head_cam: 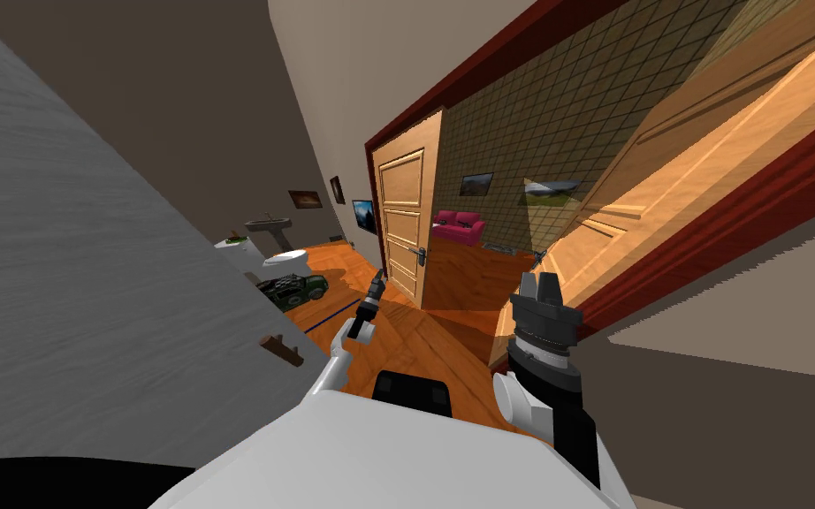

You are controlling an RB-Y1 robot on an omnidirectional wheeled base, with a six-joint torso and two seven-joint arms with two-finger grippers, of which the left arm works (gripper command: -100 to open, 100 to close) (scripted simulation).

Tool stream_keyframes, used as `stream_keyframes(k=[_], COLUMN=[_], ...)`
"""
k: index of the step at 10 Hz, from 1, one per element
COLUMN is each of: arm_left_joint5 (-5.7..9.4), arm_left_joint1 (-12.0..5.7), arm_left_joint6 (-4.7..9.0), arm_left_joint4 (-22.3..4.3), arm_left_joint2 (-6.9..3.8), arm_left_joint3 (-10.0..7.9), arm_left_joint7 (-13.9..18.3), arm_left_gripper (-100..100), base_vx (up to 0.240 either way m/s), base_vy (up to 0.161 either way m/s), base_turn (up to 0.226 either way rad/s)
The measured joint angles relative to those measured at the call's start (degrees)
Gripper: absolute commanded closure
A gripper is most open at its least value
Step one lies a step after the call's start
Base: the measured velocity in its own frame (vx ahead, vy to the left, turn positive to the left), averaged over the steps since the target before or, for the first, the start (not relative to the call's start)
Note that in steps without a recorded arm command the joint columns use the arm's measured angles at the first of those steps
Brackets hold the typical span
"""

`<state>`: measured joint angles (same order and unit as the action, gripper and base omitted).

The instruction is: Push the door open

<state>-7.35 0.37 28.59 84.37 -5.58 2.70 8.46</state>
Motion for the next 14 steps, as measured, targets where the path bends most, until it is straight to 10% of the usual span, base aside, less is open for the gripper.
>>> stream_keyframes(k=[14], arm_left_joint5=[-2.63], arm_left_joint1=[-11.55], arm_left_joint6=[0.57], arm_left_joint4=[-18.74], arm_left_joint2=[0.45], arm_left_joint3=[0.67], arm_left_joint7=[2.69], arm_left_gripper=[-100], base_vx=[0.084], base_vy=[0.068], base_turn=[-0.067])
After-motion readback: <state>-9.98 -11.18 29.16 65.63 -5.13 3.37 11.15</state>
